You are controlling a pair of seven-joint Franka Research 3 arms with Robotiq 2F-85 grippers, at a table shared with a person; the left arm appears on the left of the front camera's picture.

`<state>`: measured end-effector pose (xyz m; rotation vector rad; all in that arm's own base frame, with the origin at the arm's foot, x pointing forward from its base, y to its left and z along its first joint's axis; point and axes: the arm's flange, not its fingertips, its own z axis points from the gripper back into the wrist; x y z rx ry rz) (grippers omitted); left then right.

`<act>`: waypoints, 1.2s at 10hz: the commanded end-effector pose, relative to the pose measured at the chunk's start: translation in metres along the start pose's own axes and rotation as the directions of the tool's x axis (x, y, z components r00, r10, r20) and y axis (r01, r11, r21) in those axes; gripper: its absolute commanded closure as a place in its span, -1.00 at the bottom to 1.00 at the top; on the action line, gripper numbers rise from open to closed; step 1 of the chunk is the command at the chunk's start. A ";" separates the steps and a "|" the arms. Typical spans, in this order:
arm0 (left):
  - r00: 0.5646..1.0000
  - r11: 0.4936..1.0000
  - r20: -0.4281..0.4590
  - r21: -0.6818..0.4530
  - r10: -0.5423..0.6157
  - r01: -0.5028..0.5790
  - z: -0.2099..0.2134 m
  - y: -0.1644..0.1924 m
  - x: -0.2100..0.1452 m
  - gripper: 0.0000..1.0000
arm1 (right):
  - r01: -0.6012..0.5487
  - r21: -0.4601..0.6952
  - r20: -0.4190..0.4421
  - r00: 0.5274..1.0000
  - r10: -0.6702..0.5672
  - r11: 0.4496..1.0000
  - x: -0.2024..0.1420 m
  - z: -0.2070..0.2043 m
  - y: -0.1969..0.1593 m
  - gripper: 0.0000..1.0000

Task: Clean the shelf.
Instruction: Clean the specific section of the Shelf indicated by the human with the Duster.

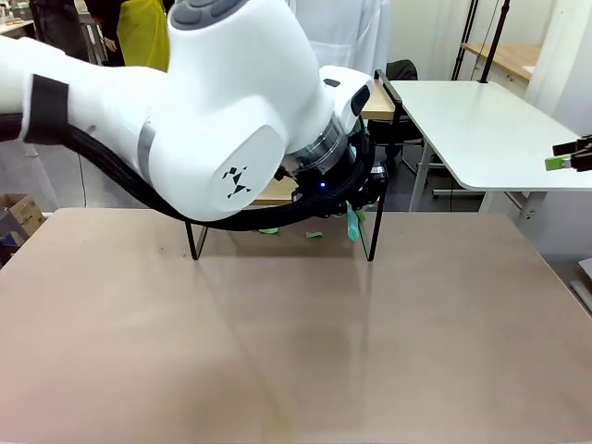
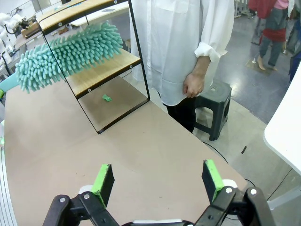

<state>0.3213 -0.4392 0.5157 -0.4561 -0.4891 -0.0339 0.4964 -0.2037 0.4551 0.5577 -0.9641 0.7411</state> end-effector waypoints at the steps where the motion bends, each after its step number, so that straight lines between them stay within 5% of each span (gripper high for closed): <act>1: 0.998 0.998 0.025 0.003 0.056 -0.056 -0.026 -0.020 0.005 0.74 | -0.004 0.001 0.002 1.000 0.004 1.000 0.002 -0.001 0.001 -1.00; 6: 0.994 0.994 -0.025 0.011 0.105 -0.105 -0.063 -0.016 0.005 0.74 | -0.004 0.001 0.002 1.000 0.004 1.000 0.002 -0.001 0.001 -1.00; 12: 0.987 0.994 -0.125 0.053 0.105 -0.099 -0.056 0.011 0.010 0.74 | -0.004 0.001 0.002 1.000 0.004 1.000 0.002 -0.001 0.001 -1.00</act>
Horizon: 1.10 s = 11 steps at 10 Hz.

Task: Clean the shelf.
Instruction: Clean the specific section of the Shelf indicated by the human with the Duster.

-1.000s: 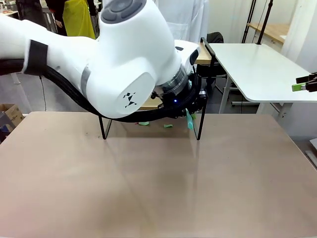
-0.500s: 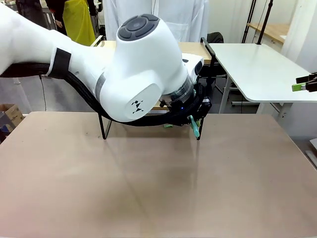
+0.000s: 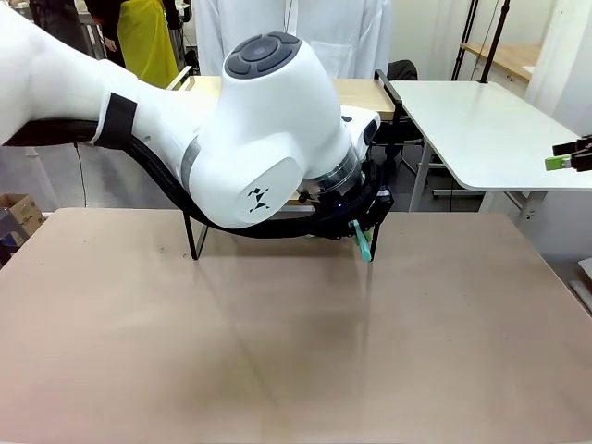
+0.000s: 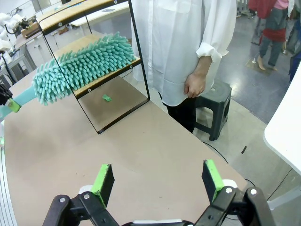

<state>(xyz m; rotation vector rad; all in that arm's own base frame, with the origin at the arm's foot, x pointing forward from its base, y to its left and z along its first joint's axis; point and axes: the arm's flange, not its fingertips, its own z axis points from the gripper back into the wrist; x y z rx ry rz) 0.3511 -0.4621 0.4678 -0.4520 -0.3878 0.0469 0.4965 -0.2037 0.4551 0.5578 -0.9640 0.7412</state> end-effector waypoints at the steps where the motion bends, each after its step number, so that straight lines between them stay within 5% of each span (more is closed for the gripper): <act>1: 0.997 0.999 -0.068 0.045 0.025 -0.022 0.006 0.014 0.012 0.74 | -0.004 0.001 0.002 1.000 0.004 1.000 0.002 0.000 0.001 -1.00; 6: 0.993 0.984 -0.079 0.160 0.092 -0.078 0.038 0.070 0.029 0.74 | -0.004 0.001 0.002 1.000 0.004 1.000 0.002 0.000 0.001 -1.00; 11: 0.990 0.916 -0.070 0.390 0.126 -0.089 0.082 0.134 0.042 0.74 | -0.004 0.001 0.002 1.000 0.004 1.000 0.002 0.000 0.001 -1.00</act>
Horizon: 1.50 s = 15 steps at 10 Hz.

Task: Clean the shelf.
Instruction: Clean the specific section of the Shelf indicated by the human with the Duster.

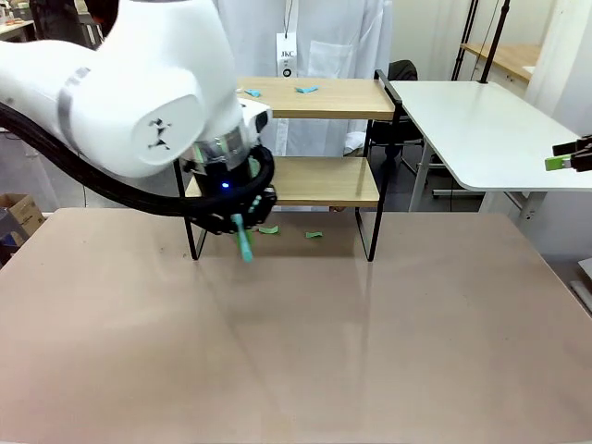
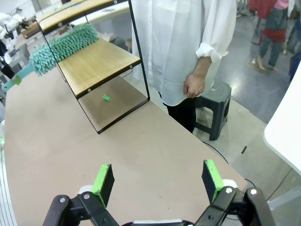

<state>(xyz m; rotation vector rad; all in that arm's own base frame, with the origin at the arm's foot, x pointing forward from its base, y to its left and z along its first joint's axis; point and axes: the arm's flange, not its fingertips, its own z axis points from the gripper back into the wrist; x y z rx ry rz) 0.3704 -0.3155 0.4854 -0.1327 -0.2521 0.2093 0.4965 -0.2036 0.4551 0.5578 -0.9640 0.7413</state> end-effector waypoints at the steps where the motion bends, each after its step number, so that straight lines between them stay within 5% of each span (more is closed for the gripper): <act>1: 1.000 0.996 0.001 0.090 -0.008 0.008 0.016 0.023 0.004 0.74 | -0.004 0.001 0.002 1.000 0.004 1.000 0.002 0.000 0.001 -1.00; 3: 1.000 0.971 0.010 0.237 -0.017 0.014 0.015 0.034 0.003 0.74 | -0.004 0.001 0.002 1.000 0.004 1.000 0.002 0.000 0.001 -1.00; 6: 0.990 0.931 0.136 0.364 -0.045 -0.008 0.028 0.032 -0.010 0.74 | -0.004 0.001 0.002 1.000 0.004 1.000 0.002 0.000 0.001 -1.00; 8: 0.971 0.958 0.213 0.283 -0.110 0.046 0.046 0.015 -0.025 0.74 | -0.004 0.001 0.002 1.000 0.004 1.000 0.002 0.000 0.001 -1.00; 9: 0.990 0.948 0.112 0.317 -0.083 0.044 0.026 0.027 -0.013 0.74 | -0.004 0.001 0.002 1.000 0.004 1.000 0.002 0.000 0.001 -1.00; 12: 0.985 0.950 0.138 0.308 -0.099 0.052 0.034 0.018 -0.021 0.74 | -0.004 0.001 0.002 1.000 0.004 1.000 0.002 0.000 0.001 -1.00; 15: 0.953 0.965 0.150 0.050 -0.262 0.258 0.051 0.046 -0.024 0.74 | -0.004 0.001 0.002 1.000 0.004 1.000 0.002 0.000 0.001 -1.00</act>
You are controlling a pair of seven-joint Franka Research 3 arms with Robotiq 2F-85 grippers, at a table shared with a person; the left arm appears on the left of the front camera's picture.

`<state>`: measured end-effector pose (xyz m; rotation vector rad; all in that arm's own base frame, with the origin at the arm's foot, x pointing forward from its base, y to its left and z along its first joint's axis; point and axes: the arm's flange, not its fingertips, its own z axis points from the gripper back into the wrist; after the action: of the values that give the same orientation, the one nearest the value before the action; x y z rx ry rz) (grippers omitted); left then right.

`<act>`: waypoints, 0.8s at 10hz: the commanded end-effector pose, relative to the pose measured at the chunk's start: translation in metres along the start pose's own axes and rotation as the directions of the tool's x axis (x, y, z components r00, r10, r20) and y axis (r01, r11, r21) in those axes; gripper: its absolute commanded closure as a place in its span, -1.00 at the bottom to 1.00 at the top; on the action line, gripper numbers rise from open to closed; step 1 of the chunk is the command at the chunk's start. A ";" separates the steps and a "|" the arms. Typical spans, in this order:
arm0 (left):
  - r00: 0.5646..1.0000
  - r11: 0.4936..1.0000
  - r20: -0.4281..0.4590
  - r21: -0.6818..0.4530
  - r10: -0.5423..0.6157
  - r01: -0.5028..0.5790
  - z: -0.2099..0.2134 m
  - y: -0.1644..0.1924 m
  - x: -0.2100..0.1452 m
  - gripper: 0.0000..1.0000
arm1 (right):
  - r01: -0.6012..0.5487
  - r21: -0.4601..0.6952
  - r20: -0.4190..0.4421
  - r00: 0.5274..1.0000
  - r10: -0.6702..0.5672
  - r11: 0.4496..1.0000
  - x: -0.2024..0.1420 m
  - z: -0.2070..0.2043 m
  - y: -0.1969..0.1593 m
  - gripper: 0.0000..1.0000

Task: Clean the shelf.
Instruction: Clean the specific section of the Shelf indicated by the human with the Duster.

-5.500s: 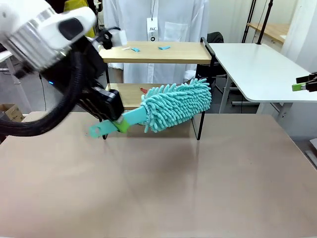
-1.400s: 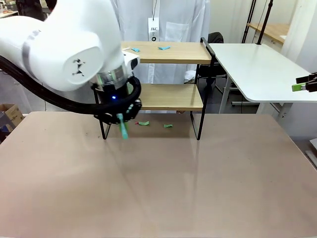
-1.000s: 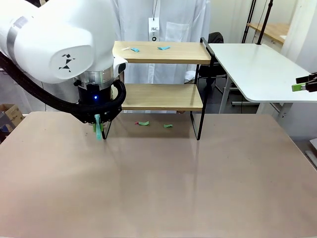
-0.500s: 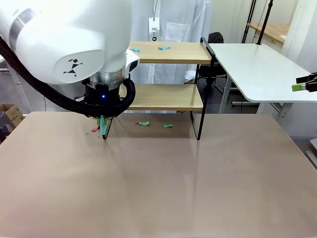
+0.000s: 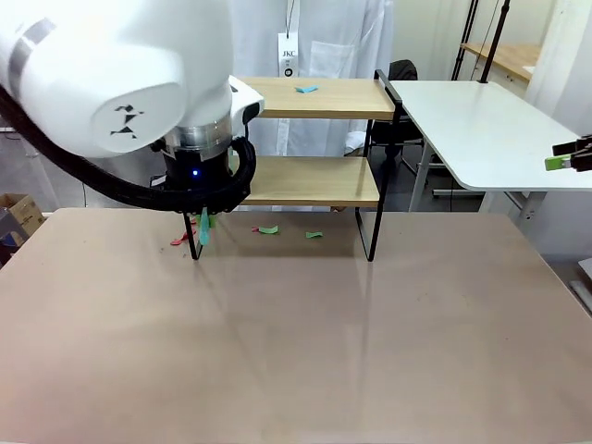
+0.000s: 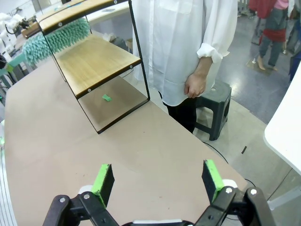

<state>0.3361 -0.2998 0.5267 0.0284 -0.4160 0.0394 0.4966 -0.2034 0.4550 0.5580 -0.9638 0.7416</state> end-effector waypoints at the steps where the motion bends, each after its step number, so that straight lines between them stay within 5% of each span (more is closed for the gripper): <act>1: 0.994 0.984 0.017 -0.140 -0.108 0.110 0.000 0.040 -0.014 0.74 | -0.004 0.001 0.002 1.000 0.004 1.000 0.002 0.000 0.001 -1.00; 4: 0.944 0.909 0.053 -0.257 -0.325 0.328 0.014 0.066 -0.020 0.74 | -0.004 0.001 0.002 1.000 0.004 1.000 0.002 0.000 0.001 -1.00; 7: 0.833 0.770 0.082 -0.342 -0.547 0.539 0.025 0.099 -0.013 0.74 | -0.004 0.001 0.002 1.000 0.004 1.000 0.002 0.000 0.001 -1.00; 8: 0.766 0.681 0.101 -0.394 -0.635 0.617 0.023 0.110 -0.012 0.74 | -0.004 0.001 0.002 1.000 0.004 1.000 0.002 0.000 0.001 -1.00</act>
<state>0.3094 -0.2083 0.5449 -0.2048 -0.3771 -0.6339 0.4966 -0.2035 0.4550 0.5579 -0.9638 0.7415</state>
